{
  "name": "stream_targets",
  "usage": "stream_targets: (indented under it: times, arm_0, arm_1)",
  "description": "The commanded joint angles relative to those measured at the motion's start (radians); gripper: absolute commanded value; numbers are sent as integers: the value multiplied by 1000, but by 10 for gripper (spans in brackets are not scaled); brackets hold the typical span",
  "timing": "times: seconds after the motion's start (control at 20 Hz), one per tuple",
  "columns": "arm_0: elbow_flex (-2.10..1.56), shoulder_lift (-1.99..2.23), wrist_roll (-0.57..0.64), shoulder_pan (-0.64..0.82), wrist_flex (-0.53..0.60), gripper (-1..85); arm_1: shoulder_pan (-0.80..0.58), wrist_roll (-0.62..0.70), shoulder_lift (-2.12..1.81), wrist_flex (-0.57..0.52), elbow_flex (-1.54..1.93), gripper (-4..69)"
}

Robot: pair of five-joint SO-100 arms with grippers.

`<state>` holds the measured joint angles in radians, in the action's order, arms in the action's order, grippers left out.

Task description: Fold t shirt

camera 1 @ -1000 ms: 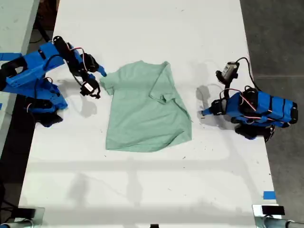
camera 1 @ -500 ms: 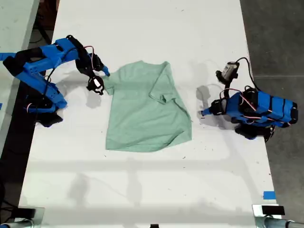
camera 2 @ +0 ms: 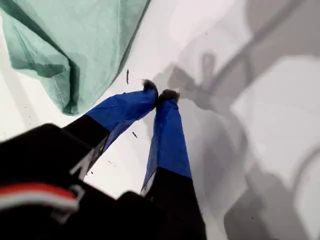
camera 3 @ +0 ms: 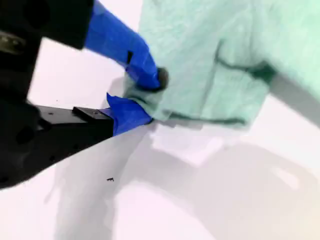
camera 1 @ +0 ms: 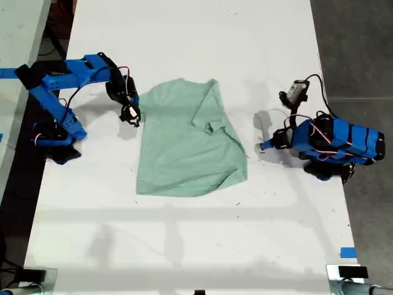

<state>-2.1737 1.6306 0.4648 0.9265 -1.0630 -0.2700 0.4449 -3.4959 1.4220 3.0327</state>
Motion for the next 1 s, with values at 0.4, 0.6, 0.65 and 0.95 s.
stream_targets:
  times: [0.4,0.6,0.65,0.95]
  arm_0:
    - [370,135,-75,-58,-305,-2]
    - [620,117,-126,-195,-328,-2]
    - [678,95,-147,-227,-328,-2]
    - [1055,-160,-227,-436,-299,-2]
  arm_1:
    - [12,11,-5,-28,49,36]
    - [14,11,-5,-28,49,35]
    - [14,11,-5,-28,49,36]
    - [15,12,-5,-28,49,35]
